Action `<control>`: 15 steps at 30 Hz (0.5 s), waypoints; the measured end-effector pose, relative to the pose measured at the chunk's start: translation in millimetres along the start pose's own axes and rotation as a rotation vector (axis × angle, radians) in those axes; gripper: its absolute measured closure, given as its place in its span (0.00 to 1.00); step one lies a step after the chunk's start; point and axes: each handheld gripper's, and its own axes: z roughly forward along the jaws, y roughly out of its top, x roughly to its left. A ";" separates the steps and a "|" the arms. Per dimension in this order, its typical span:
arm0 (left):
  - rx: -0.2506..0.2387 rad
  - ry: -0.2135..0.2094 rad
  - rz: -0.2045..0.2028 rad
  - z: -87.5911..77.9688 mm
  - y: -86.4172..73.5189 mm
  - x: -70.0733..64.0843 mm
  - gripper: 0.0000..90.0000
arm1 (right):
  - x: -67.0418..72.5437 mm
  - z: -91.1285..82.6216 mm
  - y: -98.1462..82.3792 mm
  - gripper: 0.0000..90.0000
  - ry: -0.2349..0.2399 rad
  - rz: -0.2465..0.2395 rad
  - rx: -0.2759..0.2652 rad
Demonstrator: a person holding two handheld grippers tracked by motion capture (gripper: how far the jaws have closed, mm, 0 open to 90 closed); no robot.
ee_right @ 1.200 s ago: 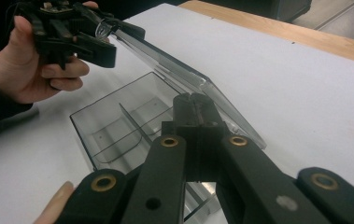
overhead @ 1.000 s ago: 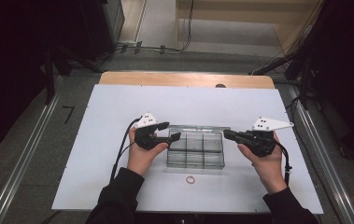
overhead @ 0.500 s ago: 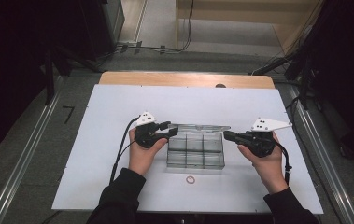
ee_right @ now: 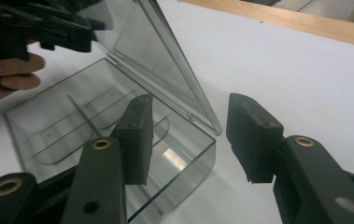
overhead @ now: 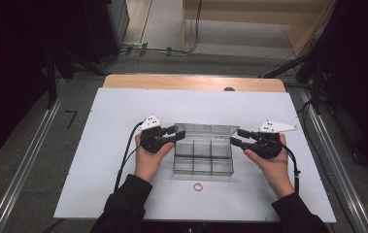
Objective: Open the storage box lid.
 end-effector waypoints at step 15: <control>-0.014 -0.005 -0.025 6.3 -3.9 3.7 0.64 | -2.8 30.4 -7.8 0.73 -0.052 0.013 -0.033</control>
